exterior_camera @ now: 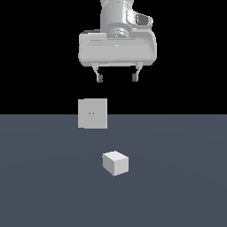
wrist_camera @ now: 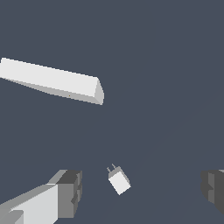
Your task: Plug the charger into the wall socket.
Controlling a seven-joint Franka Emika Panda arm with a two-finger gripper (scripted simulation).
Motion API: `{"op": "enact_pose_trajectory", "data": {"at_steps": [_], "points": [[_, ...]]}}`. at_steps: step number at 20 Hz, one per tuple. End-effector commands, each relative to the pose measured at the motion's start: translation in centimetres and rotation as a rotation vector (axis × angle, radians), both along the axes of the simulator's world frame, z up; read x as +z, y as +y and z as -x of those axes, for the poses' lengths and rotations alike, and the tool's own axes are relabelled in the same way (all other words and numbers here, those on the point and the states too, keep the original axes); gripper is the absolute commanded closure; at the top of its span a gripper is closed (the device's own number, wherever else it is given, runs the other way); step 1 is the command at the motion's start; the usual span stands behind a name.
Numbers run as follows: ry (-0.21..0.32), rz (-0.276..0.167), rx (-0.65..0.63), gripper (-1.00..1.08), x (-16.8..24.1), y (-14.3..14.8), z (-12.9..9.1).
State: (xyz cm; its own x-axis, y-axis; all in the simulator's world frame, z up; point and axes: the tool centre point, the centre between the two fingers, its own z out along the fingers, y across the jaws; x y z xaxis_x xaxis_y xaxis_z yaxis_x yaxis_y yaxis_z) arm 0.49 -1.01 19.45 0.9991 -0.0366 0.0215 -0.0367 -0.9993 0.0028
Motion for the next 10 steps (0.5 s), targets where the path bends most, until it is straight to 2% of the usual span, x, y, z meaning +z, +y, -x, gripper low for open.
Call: {"op": "enact_pose_trajectory", "data": {"at_steps": [1, 10], "points": [[0.0, 0.0, 0.0, -0.92, 0.0, 0.0, 0.0], [-0.012, -0.003, 0.052, -0.92, -1.1, 0.3, 0.9]]}}
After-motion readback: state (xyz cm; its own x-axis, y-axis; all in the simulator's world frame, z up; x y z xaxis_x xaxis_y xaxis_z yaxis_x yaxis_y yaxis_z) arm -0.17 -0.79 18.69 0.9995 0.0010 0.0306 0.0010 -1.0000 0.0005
